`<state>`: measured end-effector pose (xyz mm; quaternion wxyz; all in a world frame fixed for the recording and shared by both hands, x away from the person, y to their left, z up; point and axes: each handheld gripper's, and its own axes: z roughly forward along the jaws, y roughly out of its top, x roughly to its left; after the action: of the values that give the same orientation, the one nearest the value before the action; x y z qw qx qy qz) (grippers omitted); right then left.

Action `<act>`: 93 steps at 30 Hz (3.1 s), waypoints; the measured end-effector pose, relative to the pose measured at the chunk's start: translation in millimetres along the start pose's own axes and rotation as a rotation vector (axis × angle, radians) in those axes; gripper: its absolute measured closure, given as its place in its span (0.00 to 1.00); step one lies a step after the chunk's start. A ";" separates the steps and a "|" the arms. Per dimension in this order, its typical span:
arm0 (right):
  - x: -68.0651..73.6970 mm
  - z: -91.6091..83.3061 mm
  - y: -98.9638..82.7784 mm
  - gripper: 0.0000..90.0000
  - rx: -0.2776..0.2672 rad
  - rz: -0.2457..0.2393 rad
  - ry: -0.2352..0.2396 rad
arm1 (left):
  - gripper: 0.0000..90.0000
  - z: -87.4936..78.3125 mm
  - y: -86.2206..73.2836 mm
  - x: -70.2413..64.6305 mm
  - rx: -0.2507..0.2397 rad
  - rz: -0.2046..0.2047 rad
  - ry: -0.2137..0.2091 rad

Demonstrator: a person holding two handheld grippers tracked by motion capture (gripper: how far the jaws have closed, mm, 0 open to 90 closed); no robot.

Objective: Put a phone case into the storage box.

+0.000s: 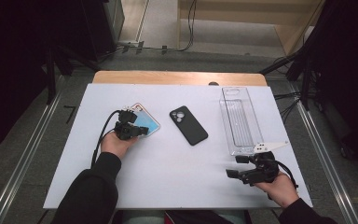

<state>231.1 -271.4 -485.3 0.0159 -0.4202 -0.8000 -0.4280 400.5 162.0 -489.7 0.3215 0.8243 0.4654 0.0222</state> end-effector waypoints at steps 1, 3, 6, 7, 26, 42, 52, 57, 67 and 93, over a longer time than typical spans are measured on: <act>0.0 0.0 0.0 0.20 0.000 0.000 0.000 | 1.00 -0.5 -0.6 0.1 0.001 -0.001 0.000; -0.1 0.1 0.3 0.20 -0.001 -0.001 -0.001 | 1.00 -2.0 -1.9 0.8 0.004 0.003 0.001; 0.0 0.7 1.3 0.20 -0.002 -0.002 0.002 | 1.00 -4.2 -3.7 1.2 0.009 0.004 0.003; -0.1 1.2 1.6 0.20 -0.002 -0.004 0.001 | 1.00 -5.3 -4.3 1.9 0.014 0.008 0.004; 0.2 5.5 6.0 0.19 0.005 -0.015 0.010 | 1.00 -24.2 -16.4 20.8 0.022 -0.024 0.041; -0.9 3.8 5.7 0.20 -0.004 -0.016 0.005 | 0.75 -41.3 -19.6 16.6 -0.033 -0.009 -0.044; -1.1 3.7 5.9 0.20 -0.009 -0.014 0.013 | 0.46 -65.7 -33.8 -9.3 -0.102 0.060 -0.165; -1.0 2.9 5.8 0.20 -0.012 -0.018 0.015 | 0.39 -72.5 -41.3 -19.2 -0.107 0.082 -0.202; -1.2 2.5 5.9 0.20 -0.016 -0.018 0.016 | 0.35 -80.2 -55.9 -37.6 -0.104 0.134 -0.263; -3.0 1.5 4.7 0.19 -0.029 -0.013 0.012 | 0.30 -81.3 -90.3 -53.6 -0.081 0.190 -0.288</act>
<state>236.8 -271.0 -484.3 0.0120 -0.4124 -0.7965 -0.4420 274.8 194.0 -460.9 0.4143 0.8456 0.3333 -0.0471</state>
